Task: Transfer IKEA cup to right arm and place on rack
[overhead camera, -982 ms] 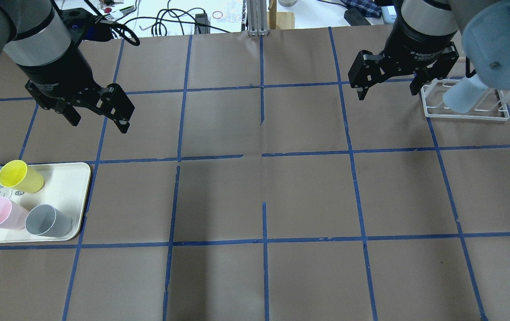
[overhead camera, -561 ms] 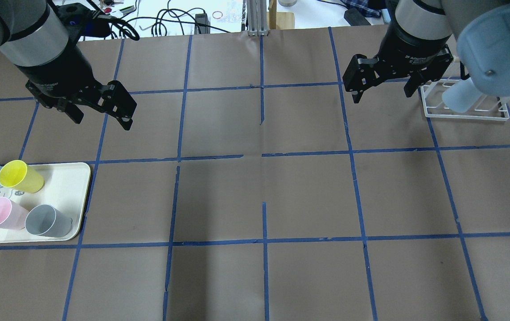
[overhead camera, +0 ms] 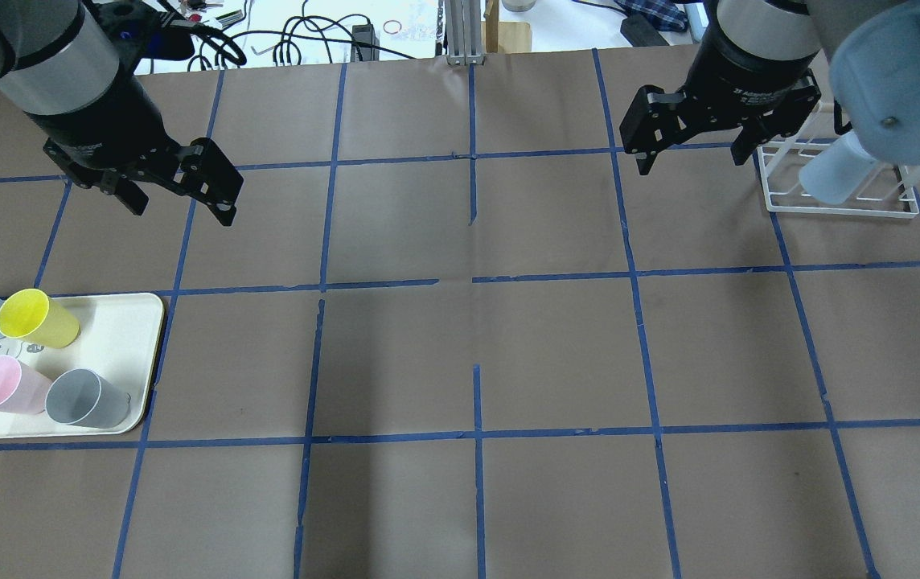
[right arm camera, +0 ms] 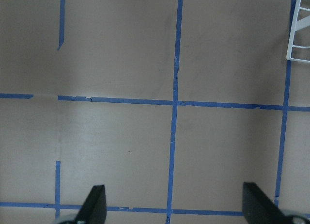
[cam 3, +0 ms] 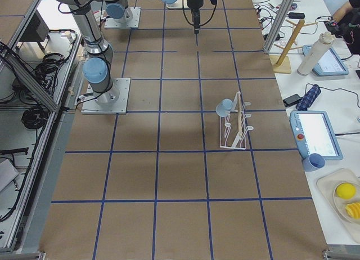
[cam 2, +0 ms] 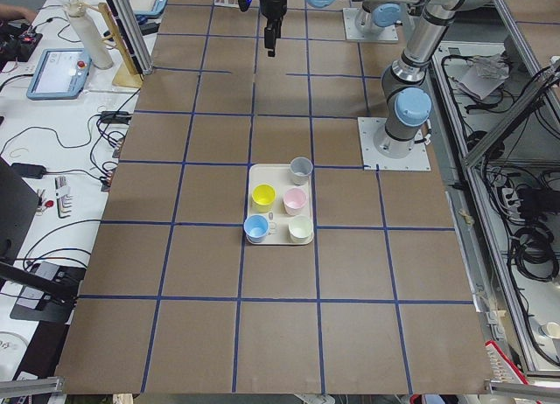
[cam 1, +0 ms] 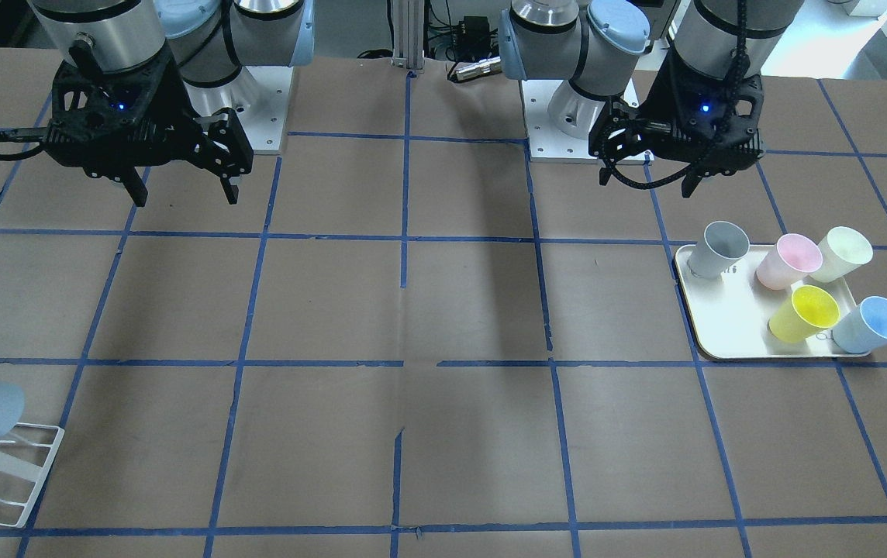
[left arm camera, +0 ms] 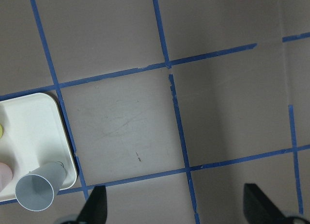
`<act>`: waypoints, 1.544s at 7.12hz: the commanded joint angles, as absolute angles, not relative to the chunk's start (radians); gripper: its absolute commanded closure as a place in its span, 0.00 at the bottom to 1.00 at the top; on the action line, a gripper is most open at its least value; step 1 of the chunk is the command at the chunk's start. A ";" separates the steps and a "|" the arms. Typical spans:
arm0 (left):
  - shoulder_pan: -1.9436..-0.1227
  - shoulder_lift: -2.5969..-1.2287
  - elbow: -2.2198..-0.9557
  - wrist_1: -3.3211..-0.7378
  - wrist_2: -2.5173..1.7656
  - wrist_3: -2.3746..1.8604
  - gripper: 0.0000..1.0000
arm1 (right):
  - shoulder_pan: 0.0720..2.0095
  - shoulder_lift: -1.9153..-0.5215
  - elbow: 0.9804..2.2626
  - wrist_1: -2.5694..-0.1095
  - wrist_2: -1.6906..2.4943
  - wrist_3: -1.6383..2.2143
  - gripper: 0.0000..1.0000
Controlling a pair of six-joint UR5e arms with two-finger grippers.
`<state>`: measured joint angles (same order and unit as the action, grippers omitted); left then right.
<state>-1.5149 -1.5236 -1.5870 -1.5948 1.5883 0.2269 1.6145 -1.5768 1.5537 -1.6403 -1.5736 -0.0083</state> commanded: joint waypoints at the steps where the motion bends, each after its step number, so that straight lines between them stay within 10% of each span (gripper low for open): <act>1: -1.499 -1.531 -1.598 -1.562 1.588 0.229 0.00 | 1.614 -1.577 1.542 -1.632 -1.572 0.026 0.00; 11: -1.488 -1.480 -1.635 -1.565 1.494 0.224 0.00 | 1.615 -1.575 1.542 -1.634 -1.569 0.031 0.00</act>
<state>-1.4893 -1.4854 -1.6332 -1.5650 1.4948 0.2242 1.6153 -1.5765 1.5417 -1.6313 -1.5693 0.0307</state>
